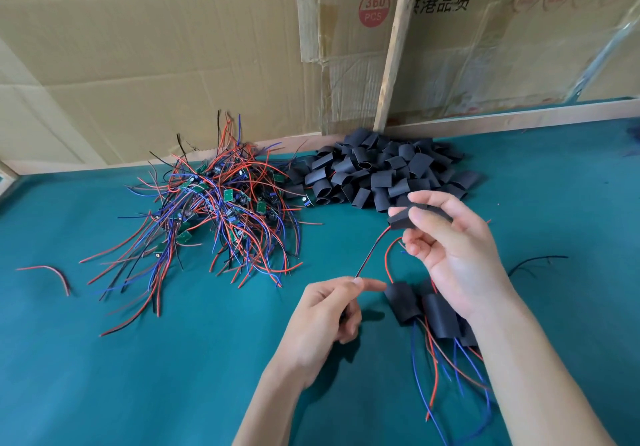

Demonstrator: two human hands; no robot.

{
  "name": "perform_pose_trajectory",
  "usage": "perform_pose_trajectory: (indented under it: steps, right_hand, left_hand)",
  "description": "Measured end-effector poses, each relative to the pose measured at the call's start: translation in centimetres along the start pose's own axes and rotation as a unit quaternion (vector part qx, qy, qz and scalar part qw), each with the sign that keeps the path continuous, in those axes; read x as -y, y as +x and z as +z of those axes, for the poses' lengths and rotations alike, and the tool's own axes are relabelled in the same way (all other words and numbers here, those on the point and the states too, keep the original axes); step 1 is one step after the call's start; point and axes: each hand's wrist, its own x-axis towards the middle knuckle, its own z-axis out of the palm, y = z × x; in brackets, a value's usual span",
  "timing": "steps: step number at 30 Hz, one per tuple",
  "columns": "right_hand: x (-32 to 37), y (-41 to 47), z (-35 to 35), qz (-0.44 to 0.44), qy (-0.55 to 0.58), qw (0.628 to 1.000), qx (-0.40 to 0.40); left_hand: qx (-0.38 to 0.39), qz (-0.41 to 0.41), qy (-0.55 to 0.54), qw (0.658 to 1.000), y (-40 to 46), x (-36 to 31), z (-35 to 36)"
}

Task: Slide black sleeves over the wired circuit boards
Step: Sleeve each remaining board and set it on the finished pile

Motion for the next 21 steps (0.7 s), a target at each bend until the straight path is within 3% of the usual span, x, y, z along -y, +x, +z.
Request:
perform_pose_trajectory:
  steps: [5,11,15,17,21]
  right_hand:
    - [-0.5,0.0,0.7,0.076,-0.027,0.996,-0.041]
    - [-2.0,0.1,2.0,0.182,0.111,0.971,-0.108]
    - [-2.1,-0.2,2.2,0.211,0.145,0.962,-0.094]
    - [-2.5,-0.4,2.6,0.214,0.116,0.967,-0.071]
    - [-3.4,-0.8,3.2,0.192,-0.071,0.978,-0.05]
  left_hand:
    - [-0.021,-0.006,0.017,1.0,0.0,-0.1,0.4]
    - [-0.023,0.0,-0.008,1.0,0.0,0.1,0.6]
    - [-0.013,0.003,-0.02,1.0,0.2,0.5,0.7]
    - [-0.02,0.007,-0.039,0.999,0.3,0.7,0.6]
    - [-0.045,-0.01,-0.065,0.997,0.3,1.2,0.3]
